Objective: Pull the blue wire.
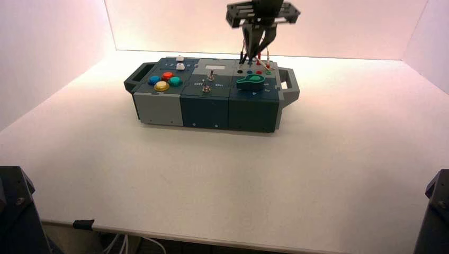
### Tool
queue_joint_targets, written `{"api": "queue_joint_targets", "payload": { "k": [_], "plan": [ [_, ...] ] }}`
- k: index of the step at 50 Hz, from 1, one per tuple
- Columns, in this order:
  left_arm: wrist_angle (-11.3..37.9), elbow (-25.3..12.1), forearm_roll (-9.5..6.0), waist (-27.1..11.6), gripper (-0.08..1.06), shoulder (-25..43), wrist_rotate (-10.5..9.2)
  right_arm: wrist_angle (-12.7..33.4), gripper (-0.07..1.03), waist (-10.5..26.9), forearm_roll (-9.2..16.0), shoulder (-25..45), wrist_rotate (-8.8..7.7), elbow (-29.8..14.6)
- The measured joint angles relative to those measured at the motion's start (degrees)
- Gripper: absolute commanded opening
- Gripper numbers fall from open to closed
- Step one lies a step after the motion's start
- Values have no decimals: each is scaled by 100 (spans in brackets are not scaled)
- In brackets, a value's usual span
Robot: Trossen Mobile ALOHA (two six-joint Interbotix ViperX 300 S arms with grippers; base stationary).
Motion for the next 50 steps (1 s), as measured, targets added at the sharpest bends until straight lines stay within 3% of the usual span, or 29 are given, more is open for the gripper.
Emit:
{"api": "queue_joint_targets", "payload": {
  "k": [14, 19, 25, 30, 36, 37, 38, 42, 50],
  "plan": [
    [0, 0, 0, 9, -3, 0, 0, 545, -2, 0, 9, -62, 0, -105],
    [0, 0, 0, 0, -3, 0, 0, 765, -2, 9, 62, -79, -70, -123],
    [0, 0, 0, 0, -3, -35, 0, 923, -2, 0, 299, -114, -325, -114],
    [0, 0, 0, -9, -3, -44, 0, 967, -2, 9, 642, -123, -606, -114],
    [0, 0, 0, -9, -3, -53, 0, 976, -2, 18, 756, -132, -668, -97],
    [9, 0, 0, -9, -3, -53, 0, 976, 0, 9, 773, -132, -677, -70],
    [0, 0, 0, -9, -3, -79, 0, 976, 10, 9, 782, -132, -677, -44],
    [0, 0, 0, -18, -3, -105, 0, 949, 29, 9, 773, -141, -686, 26],
    [0, 0, 0, -18, -3, -114, 0, 905, 33, 9, 765, -229, -686, 132]
  ]
}}
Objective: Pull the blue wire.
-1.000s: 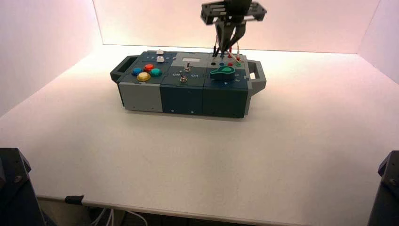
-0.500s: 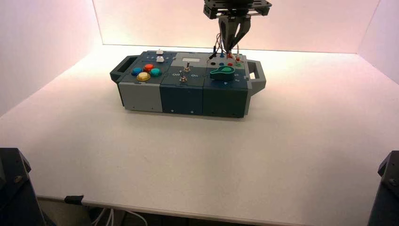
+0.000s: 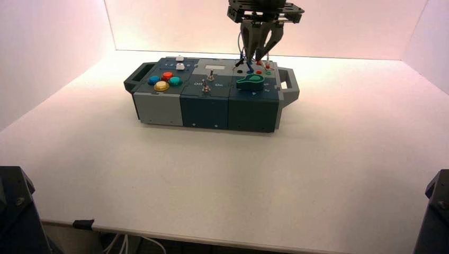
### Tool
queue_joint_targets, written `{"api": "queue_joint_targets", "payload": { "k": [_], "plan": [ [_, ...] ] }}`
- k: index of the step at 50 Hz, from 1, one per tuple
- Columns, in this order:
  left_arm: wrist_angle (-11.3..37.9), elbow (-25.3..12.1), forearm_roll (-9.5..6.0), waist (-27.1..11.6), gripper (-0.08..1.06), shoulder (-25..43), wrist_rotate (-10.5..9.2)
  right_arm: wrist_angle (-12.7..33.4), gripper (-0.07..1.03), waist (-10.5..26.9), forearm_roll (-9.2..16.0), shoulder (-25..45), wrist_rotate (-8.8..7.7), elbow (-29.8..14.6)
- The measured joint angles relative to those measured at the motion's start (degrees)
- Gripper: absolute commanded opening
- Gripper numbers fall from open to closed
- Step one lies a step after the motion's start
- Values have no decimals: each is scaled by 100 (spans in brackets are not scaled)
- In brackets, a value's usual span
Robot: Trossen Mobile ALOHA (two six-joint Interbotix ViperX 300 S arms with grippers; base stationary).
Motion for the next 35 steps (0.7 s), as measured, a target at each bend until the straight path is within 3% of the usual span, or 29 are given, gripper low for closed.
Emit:
{"api": "queue_joint_targets", "payload": {
  "k": [24, 35],
  "plan": [
    [-35, 0, 0, 0, -3, 0, 0, 88, 33, 0, -105, -686, -9, 501],
    [-141, 18, 0, 0, -3, 9, 0, 88, 33, -9, -360, -976, -185, 721]
  ]
}}
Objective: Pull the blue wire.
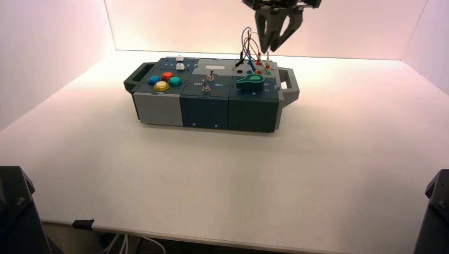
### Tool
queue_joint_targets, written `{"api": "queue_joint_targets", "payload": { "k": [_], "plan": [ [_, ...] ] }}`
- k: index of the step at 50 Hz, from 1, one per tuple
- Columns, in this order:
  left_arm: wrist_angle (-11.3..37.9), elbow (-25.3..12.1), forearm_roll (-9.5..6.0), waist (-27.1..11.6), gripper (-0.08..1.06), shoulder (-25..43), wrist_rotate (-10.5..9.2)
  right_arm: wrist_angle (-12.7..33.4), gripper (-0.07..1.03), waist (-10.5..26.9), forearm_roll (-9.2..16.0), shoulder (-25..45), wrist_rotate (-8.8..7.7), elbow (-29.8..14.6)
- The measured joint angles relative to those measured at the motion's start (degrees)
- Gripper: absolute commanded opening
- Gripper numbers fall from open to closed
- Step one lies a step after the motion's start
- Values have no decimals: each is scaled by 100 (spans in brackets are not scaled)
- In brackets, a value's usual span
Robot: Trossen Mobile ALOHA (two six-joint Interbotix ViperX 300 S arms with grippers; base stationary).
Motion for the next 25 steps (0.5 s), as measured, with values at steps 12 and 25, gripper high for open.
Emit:
{"api": "queue_joint_targets", "payload": {
  "k": [12, 25],
  "plan": [
    [-123, 44, 0, -9, -3, 0, 0, -422, 33, 0, -360, -334, -79, 334],
    [-343, 141, 0, 0, -3, 18, 0, -896, 33, 0, -466, -563, -79, 677]
  ]
}}
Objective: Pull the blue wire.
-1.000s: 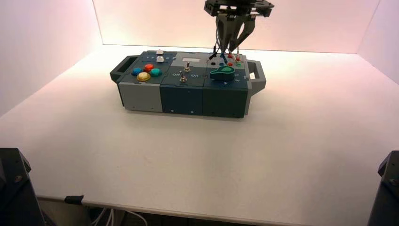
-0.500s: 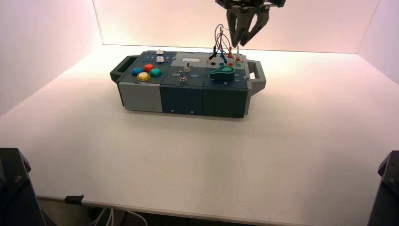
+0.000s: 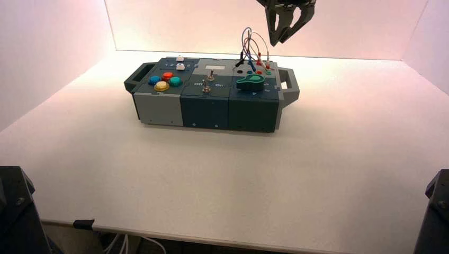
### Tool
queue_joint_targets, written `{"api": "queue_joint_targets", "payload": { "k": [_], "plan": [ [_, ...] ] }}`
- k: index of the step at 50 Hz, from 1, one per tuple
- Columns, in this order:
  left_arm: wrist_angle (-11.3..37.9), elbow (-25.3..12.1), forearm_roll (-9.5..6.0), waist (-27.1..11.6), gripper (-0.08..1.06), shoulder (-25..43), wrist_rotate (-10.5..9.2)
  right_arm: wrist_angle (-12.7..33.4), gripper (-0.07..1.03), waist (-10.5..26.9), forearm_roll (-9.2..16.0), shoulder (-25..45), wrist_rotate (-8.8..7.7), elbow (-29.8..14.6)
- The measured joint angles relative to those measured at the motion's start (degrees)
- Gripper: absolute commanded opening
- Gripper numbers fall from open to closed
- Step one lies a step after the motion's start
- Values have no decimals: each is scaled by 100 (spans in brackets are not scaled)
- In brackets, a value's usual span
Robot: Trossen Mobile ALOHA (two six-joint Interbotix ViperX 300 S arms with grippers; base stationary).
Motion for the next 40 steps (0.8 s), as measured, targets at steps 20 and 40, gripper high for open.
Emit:
{"api": "queue_joint_targets", "payload": {
  "k": [20, 40],
  "plan": [
    [-97, 18, 0, 0, -3, 290, 0, -229, 33, -9, 9, -105, -9, 132],
    [-88, 18, 9, 0, -3, 316, 0, -255, 32, -9, 0, -229, 0, 220]
  ]
}}
